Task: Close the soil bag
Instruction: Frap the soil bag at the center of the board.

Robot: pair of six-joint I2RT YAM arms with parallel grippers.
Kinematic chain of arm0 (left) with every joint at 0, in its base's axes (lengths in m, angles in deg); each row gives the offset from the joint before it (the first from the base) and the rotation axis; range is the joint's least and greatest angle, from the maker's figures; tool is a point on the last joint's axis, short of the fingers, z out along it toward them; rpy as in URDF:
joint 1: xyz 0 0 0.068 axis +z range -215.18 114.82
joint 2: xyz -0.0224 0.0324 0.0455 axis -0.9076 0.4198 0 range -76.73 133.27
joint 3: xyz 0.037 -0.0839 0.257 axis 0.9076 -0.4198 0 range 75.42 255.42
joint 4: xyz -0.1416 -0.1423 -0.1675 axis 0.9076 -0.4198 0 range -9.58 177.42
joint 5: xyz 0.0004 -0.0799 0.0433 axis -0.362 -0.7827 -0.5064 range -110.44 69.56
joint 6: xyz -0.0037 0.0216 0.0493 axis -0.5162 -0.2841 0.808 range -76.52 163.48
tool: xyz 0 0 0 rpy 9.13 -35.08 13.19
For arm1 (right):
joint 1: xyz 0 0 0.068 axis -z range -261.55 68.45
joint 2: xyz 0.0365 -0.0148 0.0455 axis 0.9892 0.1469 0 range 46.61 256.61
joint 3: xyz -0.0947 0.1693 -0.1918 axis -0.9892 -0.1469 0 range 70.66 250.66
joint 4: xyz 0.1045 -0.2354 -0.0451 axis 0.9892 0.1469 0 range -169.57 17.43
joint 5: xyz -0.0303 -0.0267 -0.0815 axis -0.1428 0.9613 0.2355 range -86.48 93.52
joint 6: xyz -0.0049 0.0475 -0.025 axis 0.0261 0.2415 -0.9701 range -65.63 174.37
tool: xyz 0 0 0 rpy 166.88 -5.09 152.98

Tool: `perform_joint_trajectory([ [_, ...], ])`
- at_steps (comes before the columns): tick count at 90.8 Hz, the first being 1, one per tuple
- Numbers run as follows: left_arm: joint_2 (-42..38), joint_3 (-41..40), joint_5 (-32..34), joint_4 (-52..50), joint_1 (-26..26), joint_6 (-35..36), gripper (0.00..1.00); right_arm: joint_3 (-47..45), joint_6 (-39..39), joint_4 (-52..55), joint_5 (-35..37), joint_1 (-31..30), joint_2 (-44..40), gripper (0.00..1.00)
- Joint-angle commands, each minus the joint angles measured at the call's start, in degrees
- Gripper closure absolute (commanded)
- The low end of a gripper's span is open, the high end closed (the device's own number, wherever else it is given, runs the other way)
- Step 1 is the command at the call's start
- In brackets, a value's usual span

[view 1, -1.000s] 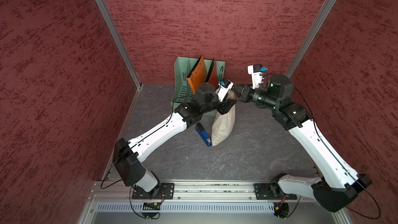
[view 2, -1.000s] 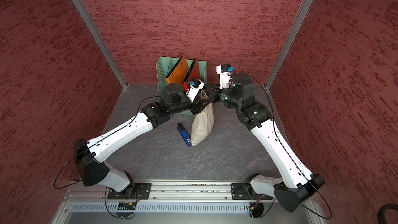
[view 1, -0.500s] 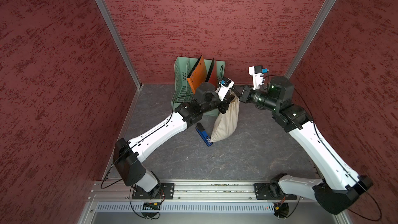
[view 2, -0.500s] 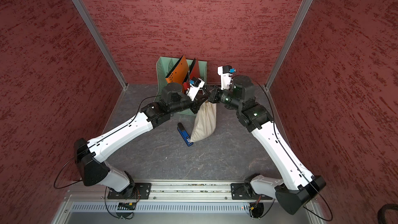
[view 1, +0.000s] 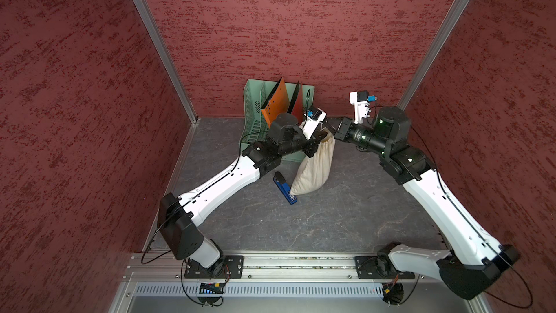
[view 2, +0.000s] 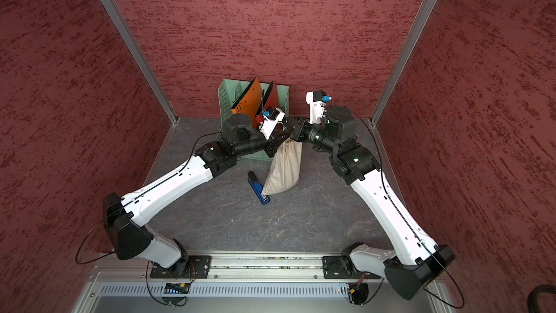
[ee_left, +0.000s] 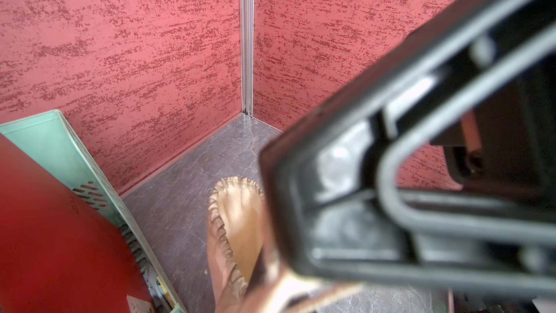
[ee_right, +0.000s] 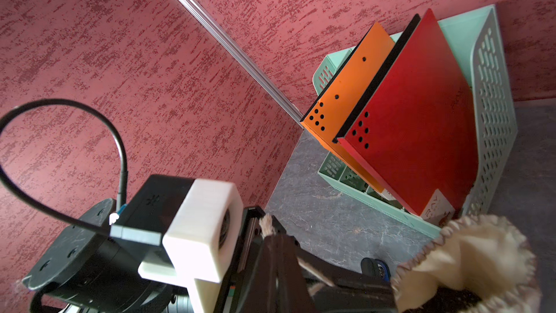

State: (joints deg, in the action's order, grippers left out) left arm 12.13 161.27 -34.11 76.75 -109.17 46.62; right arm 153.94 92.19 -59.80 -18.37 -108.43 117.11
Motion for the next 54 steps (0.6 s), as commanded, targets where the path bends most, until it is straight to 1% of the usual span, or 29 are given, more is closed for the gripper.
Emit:
perform_joint_trajectory([
  [1,1.1,0.0,0.8,-3.1,0.9,0.8,0.89,4.1,2.1,-11.1,-0.5,0.4,-2.7,1.00],
  [15,1.5,-0.2,0.7,-3.0,0.9,0.9,0.87,4.4,2.9,-11.4,0.3,0.3,-3.6,1.00],
  [54,2.4,-0.3,0.4,-2.4,1.0,1.1,0.88,7.5,6.3,-13.9,1.6,0.3,-4.4,1.00],
])
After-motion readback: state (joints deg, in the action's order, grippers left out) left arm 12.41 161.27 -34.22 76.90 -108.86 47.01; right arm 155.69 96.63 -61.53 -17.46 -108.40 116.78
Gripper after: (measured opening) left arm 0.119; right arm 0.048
